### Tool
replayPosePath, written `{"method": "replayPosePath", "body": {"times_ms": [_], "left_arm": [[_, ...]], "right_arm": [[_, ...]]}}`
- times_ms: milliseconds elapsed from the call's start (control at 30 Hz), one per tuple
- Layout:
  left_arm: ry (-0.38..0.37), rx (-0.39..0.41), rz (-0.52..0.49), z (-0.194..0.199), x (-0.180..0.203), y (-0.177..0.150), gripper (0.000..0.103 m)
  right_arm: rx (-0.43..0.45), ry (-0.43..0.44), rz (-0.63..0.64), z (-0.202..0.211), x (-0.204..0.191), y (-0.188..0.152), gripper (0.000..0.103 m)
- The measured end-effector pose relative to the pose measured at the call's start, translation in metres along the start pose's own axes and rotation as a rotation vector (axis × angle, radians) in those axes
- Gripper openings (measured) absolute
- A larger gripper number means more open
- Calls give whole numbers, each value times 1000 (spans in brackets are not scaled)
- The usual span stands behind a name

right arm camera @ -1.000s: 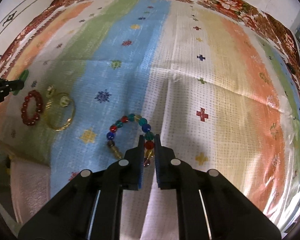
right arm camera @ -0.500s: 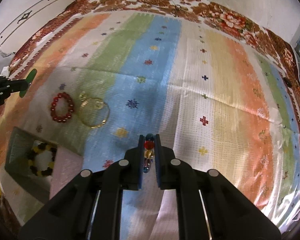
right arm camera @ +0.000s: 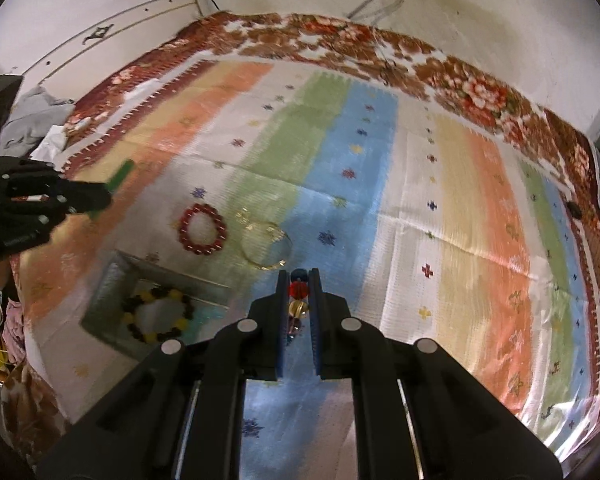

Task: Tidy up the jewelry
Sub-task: 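Lower the green bangle into the tin with the left gripper while the right drops the multicolour bracelet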

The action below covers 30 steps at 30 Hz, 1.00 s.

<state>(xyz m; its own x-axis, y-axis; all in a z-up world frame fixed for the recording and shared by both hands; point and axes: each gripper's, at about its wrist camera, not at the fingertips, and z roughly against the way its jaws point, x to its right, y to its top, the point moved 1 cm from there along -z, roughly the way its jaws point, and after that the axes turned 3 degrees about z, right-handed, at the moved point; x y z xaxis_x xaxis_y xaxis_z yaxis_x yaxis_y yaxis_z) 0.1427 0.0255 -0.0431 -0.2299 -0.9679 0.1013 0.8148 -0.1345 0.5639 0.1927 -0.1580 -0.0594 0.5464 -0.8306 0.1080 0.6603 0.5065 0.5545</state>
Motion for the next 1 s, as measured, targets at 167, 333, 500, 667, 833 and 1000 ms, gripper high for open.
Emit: {"method": "replayPosePath", "body": {"times_ms": [167,333,500,667,833,1000], "left_arm": [[-13,27,2,11,11,-4,8],[-74,39,36,19,22,-12,8],[-112,28,51,16,32,-24,9],[-134,13,62,12,38,-34,9],[-150,-1,68,8,43,-42,9],[-167,-8,70,5,47,-43,9]], "right_arm": [[30,29,34,19,-21,3,11],[40,95,28,25,-35,1,11],[29,135,15,18,-44,-1,11],[15,161,14,12,-52,-3,11],[4,169,18,9,-58,-6,11],[-7,173,22,7,-60,-7,11]]}}
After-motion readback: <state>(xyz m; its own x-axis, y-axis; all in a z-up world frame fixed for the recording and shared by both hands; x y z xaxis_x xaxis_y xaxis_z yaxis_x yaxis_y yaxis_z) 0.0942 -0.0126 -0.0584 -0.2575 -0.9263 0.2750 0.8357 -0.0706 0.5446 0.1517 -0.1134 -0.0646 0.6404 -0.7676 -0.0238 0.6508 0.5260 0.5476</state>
